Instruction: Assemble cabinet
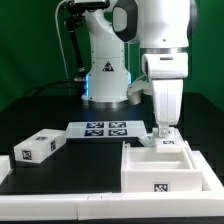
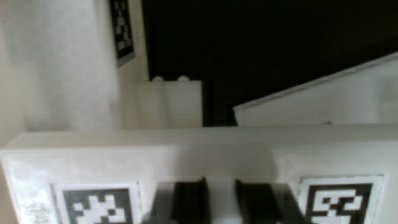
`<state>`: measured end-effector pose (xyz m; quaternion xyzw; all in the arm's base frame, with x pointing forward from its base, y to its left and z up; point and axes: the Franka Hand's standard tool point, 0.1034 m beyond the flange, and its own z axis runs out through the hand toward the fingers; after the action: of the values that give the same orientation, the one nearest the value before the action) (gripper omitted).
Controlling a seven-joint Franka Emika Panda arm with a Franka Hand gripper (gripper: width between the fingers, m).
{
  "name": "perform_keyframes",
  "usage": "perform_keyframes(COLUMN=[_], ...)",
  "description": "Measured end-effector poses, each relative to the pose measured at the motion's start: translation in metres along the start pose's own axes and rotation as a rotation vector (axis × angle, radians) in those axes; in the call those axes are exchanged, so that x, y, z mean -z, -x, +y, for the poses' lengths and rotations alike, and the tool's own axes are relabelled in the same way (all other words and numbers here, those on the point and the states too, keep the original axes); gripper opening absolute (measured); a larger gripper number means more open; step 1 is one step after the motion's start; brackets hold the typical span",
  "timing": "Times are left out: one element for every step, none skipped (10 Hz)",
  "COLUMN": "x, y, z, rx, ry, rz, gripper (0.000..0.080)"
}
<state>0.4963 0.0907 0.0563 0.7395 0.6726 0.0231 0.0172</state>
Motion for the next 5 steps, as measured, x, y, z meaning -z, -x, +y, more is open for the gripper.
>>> perform_keyframes(x=[0.0000,0.0000,0.0000,-0.0002,0.0004], y=[0.0001,0.0001,0.0002,0.0011,0.0025], z=[0.0001,0.0001,0.0001,0.0010,0.0094], rx=[0.000,0.000,0.000,0.007,0.021], ry=[0.000,0.000,0.000,-0.002,-0.007], rz=[0.000,0.000,0.000,-0.001,-0.007], gripper=[0.0069,0.0069,0.0069,0.0069,0.0069])
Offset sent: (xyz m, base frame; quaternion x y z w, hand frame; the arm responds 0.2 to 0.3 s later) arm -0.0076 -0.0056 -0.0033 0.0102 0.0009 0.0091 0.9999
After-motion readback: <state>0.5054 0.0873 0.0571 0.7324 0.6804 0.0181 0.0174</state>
